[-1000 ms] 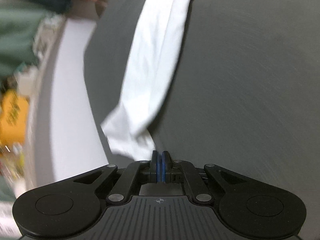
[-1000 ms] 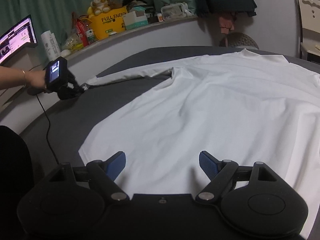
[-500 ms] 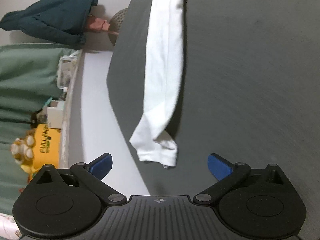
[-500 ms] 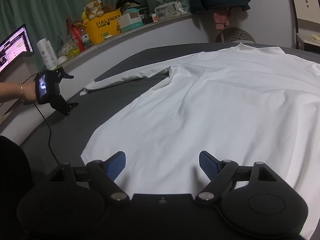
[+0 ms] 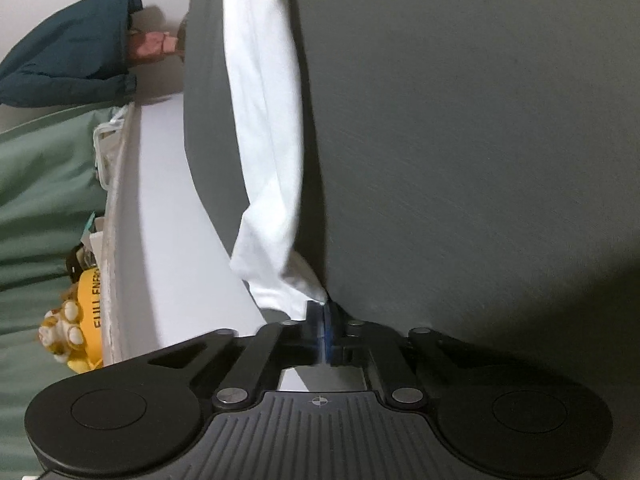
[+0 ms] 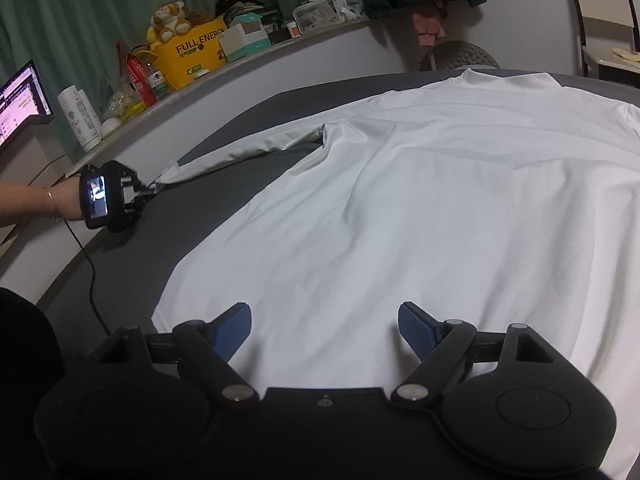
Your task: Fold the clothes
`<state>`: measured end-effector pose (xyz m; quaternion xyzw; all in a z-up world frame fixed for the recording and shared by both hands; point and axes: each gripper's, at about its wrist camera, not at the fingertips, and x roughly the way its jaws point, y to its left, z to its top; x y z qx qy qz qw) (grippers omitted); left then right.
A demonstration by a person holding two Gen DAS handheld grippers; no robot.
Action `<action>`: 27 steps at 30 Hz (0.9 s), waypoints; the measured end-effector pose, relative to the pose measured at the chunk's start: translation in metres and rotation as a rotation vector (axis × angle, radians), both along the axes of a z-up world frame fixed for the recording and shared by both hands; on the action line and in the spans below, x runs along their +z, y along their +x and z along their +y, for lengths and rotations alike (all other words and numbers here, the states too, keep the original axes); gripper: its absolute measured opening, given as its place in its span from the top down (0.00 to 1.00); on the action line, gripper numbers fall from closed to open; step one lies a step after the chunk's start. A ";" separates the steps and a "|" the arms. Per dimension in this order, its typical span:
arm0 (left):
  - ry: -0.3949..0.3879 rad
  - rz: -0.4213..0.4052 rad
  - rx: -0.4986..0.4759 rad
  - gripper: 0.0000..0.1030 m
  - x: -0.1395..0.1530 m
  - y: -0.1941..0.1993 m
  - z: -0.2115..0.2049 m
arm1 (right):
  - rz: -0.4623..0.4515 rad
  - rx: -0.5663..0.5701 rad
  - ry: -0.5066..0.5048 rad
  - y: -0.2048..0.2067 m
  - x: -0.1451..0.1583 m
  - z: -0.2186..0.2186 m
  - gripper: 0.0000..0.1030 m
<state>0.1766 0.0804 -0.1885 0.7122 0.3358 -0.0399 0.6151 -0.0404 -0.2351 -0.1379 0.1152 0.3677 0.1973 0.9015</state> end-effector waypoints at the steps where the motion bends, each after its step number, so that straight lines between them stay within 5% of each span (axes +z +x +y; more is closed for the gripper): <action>1: 0.000 0.000 0.012 0.99 0.001 0.000 0.000 | -0.001 -0.001 0.000 0.000 0.000 0.000 0.22; 10: -0.124 0.042 0.233 0.99 0.029 -0.011 0.006 | -0.010 -0.001 0.010 -0.001 0.003 0.000 0.22; 14: -0.088 -0.050 0.138 0.98 0.026 -0.017 0.001 | -0.013 0.001 -0.002 -0.003 0.003 0.002 0.22; 15: -0.062 -0.056 0.129 0.88 0.024 -0.015 0.000 | -0.013 -0.001 -0.003 -0.004 0.003 0.001 0.22; 16: -0.037 -0.062 0.120 0.61 0.021 -0.013 0.000 | -0.015 -0.004 -0.004 -0.005 0.004 0.001 0.22; 19: -0.001 -0.071 0.081 0.48 0.020 -0.007 -0.001 | -0.023 -0.012 -0.008 -0.007 0.006 0.000 0.22; 27: -0.004 0.001 0.013 0.45 0.025 0.015 0.002 | -0.017 -0.013 -0.010 -0.004 0.004 0.001 0.22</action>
